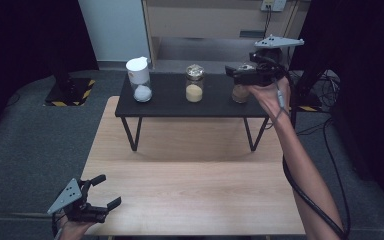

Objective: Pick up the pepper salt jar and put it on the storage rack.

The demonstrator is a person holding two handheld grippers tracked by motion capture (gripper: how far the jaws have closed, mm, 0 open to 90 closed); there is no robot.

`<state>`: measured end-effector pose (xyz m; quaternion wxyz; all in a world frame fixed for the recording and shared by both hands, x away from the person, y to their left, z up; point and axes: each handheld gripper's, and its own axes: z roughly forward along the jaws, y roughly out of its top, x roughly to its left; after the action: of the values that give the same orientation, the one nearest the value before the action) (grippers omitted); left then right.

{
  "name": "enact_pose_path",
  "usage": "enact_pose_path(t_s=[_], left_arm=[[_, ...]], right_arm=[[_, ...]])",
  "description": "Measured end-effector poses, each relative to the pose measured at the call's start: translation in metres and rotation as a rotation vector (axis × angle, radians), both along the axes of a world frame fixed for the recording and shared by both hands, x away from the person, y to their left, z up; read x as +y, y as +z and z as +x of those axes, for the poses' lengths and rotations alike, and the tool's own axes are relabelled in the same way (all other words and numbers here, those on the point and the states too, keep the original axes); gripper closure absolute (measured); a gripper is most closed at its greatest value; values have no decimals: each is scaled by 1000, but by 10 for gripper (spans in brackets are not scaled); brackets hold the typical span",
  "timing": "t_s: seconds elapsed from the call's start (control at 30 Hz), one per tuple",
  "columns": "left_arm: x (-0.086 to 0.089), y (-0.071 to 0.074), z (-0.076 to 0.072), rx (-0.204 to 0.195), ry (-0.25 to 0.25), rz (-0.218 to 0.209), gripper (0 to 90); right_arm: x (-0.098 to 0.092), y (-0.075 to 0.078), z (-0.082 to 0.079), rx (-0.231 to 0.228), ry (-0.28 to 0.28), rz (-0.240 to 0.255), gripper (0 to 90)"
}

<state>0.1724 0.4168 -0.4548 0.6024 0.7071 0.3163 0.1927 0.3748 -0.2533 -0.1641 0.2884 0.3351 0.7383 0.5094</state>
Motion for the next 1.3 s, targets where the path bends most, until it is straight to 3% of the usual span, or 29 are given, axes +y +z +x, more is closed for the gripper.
enact_pose_path(t_s=[0.3, 0.67, 0.93, 1.3], left_arm=[[-1, 0, 0, 1, 0, 3, 1], [-1, 0, 1, 3, 0, 0, 1], [-1, 0, 2, 6, 1, -1, 1], [-2, 0, 2, 8, 3, 3, 1]], right_arm=[[-6, -9, -28, -56, 103, 17, 108], [-20, -32, -54, -77, 203, 88, 112], [-29, -51, -66, -86, 252, 90, 114], [-39, -84, -97, -94, 283, 84, 114]])
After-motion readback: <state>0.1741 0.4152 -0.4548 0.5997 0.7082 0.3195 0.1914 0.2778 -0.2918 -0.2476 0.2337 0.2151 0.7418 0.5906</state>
